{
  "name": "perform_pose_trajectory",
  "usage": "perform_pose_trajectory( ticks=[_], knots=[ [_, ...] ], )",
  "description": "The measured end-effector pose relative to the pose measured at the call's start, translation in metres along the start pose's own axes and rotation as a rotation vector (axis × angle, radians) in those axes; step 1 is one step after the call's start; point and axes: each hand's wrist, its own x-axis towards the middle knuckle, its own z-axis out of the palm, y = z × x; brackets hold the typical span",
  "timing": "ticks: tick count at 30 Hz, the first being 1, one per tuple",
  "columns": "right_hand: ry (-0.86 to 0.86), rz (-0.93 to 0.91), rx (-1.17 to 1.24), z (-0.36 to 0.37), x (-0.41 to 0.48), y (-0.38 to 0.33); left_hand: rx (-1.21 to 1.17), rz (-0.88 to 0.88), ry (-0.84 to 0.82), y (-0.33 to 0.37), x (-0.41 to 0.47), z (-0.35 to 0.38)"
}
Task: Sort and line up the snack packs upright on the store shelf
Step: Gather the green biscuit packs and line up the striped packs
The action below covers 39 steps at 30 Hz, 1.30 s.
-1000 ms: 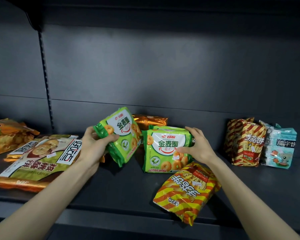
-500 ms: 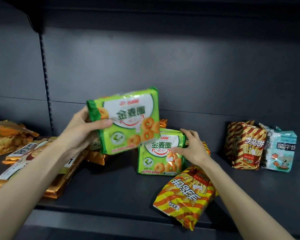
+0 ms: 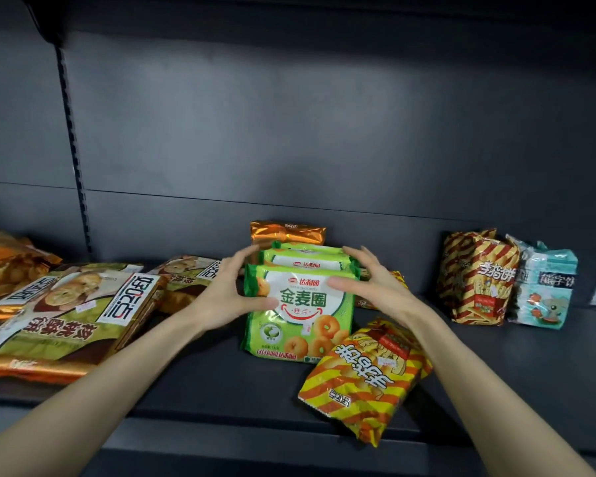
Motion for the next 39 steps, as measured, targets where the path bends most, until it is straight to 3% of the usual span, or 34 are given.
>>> perform_pose_trajectory(
  ticks=[3,5,12,21,27,32,39],
  knots=[
    [0.001,-0.007,-0.075,0.005,0.002,-0.001,-0.141,-0.059,-0.127,-0.001,0.001,0.003],
    [-0.020,0.009,-0.118,0.007,0.004,0.000,-0.120,-0.059,-0.114,0.004,0.003,0.002],
    [0.027,-0.009,-0.131,0.006,0.008,0.000,0.007,0.022,0.277,0.021,0.051,-0.013],
    [0.031,-0.034,-0.125,0.006,0.015,0.009,0.099,-0.201,0.106,0.013,0.120,-0.016],
    [0.036,-0.048,-0.095,0.007,0.019,0.015,0.032,-0.238,0.149,0.006,0.126,-0.011],
    [0.046,-0.058,-0.100,0.007,0.020,0.015,-0.050,-0.146,0.280,0.005,0.121,-0.021],
    [0.040,-0.030,-0.132,0.011,0.024,0.011,0.082,0.116,0.458,0.028,0.076,-0.060]
  ],
)
